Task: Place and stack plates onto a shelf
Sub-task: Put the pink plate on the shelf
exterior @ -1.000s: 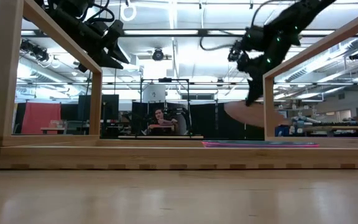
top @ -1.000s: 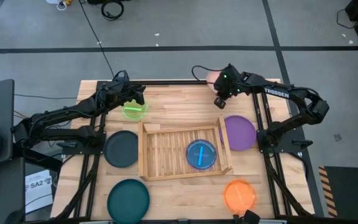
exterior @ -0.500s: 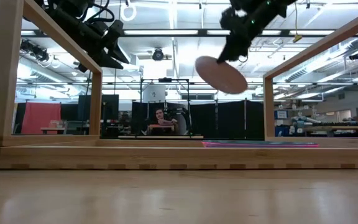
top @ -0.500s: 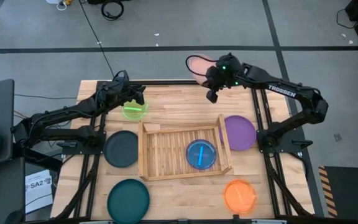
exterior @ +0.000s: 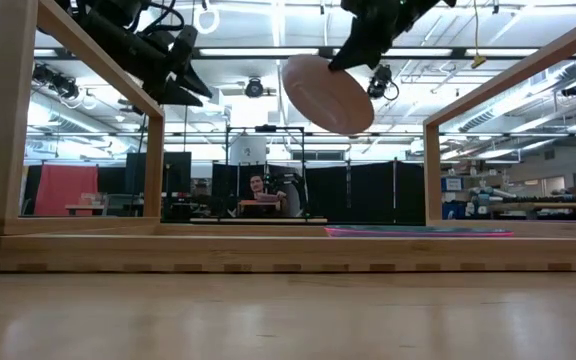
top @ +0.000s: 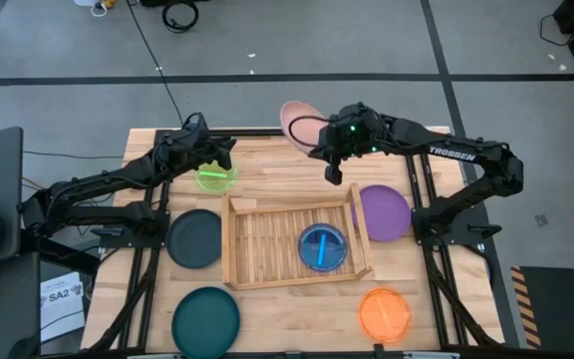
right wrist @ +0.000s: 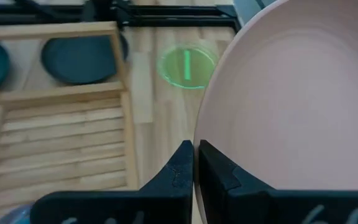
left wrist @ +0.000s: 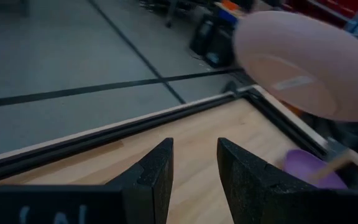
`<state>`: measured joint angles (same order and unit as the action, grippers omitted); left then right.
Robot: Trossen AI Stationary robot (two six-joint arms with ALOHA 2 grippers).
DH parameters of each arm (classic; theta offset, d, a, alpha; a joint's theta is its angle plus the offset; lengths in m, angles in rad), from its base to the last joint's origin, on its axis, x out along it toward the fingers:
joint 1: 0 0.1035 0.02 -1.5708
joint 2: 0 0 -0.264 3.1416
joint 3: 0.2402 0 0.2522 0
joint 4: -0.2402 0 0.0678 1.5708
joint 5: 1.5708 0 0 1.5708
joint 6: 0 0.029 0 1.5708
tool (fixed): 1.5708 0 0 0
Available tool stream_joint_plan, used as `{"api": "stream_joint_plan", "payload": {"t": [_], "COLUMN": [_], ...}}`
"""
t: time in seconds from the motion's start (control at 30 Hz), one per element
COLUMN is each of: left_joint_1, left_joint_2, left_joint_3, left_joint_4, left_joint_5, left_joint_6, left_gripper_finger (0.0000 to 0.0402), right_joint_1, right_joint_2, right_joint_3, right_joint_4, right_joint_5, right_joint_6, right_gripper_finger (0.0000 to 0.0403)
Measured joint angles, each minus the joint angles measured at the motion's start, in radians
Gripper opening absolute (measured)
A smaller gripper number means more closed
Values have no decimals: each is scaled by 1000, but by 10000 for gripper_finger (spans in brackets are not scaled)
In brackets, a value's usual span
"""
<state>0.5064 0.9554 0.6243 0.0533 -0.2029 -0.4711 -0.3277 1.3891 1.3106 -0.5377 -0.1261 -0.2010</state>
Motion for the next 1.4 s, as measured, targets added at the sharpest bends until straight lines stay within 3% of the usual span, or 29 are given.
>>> {"api": "stream_joint_plan", "payload": {"t": [0.4,0.7,0.87,0.97,1.17,1.4], "left_joint_1": [0,0,0,0,15,56], "left_joint_2": [0,0,14,61,238,477], "left_joint_3": [0,8,130,257,587,915], "left_joint_4": [236,349,200,20,-385,-737], "left_joint_5": [366,407,408,403,380,366], "left_joint_6": [327,211,167,167,167,137], "left_gripper_finger": [130,130,130,130,130,130], "right_joint_1": [108,152,176,193,230,281], "right_joint_2": [0,0,0,5,49,113], "right_joint_3": [-6,-6,-6,-6,-7,-7], "right_joint_4": [-54,-85,-85,-86,-108,-110], "right_joint_5": [-40,-44,-44,-43,-5,102], "right_joint_6": [-46,-52,-91,-110,-143,-240], "right_gripper_finger": [16,16,16,16,16,16]}}
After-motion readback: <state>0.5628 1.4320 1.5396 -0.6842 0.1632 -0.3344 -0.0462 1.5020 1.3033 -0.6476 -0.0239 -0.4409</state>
